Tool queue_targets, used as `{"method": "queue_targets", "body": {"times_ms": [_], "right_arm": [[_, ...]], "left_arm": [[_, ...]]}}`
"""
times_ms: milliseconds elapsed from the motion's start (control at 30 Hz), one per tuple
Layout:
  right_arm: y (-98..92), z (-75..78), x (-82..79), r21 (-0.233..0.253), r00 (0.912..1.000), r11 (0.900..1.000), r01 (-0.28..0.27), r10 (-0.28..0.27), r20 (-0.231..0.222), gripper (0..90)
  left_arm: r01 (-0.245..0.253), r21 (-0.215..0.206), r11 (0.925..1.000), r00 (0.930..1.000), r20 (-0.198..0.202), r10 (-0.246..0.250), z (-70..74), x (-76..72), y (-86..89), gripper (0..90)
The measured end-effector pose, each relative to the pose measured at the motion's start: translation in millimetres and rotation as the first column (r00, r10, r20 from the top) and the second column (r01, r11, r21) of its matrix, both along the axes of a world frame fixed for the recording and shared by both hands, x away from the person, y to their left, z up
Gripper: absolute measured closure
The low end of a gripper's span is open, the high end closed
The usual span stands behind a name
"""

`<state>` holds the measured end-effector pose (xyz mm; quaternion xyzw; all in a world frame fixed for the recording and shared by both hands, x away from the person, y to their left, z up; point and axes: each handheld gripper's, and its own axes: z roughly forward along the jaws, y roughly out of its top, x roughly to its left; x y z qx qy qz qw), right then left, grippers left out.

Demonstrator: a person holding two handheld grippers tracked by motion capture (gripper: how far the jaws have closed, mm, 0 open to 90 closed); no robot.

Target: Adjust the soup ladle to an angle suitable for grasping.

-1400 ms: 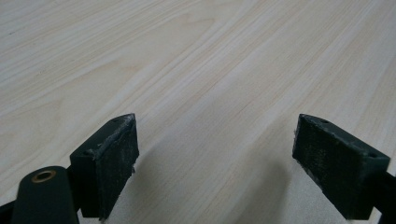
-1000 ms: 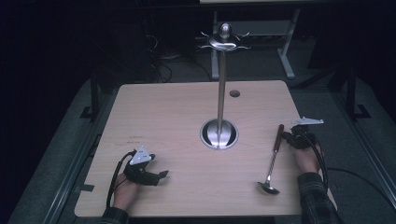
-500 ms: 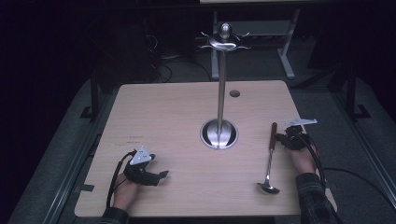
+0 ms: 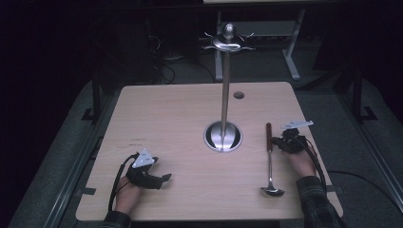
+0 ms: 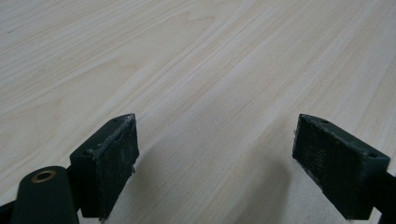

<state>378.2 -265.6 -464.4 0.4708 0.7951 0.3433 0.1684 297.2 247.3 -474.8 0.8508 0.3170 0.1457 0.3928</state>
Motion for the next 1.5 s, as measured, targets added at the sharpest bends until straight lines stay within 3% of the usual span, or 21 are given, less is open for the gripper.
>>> {"method": "queue_targets", "body": {"times_ms": [433, 933, 1267, 1500], "right_arm": [[22.6, 1.5, -0.7, -0.001, 0.9951, 0.996, -0.094, 0.094, -0.030, 89.9], [39.7, 2.2, -2.6, 0.021, 0.9753, 0.976, -0.219, 0.219, -0.026, 89.9], [47.3, 2.7, -4.2, 0.018, 0.9667, 0.967, -0.254, 0.254, -0.031, 89.9], [46.3, 11.9, -9.1, 0.015, 0.9692, 0.970, -0.244, 0.245, -0.029, 89.9]], "left_arm": [[0.000, 0.002, 1.0000, 1.0000, 0.000, 0.000, 0.1, 0.0, -0.1, 14.0], [-0.001, 0.002, 1.0000, 1.0000, -0.001, 0.001, 0.1, 0.0, -0.2, 14.0], [-0.002, 0.002, 1.0000, 1.0000, 0.000, 0.002, 0.0, 0.0, -0.2, 14.0], [-0.002, 0.000, 1.0000, 1.0000, -0.001, 0.002, 0.0, 0.1, 0.0, 14.0]]}}
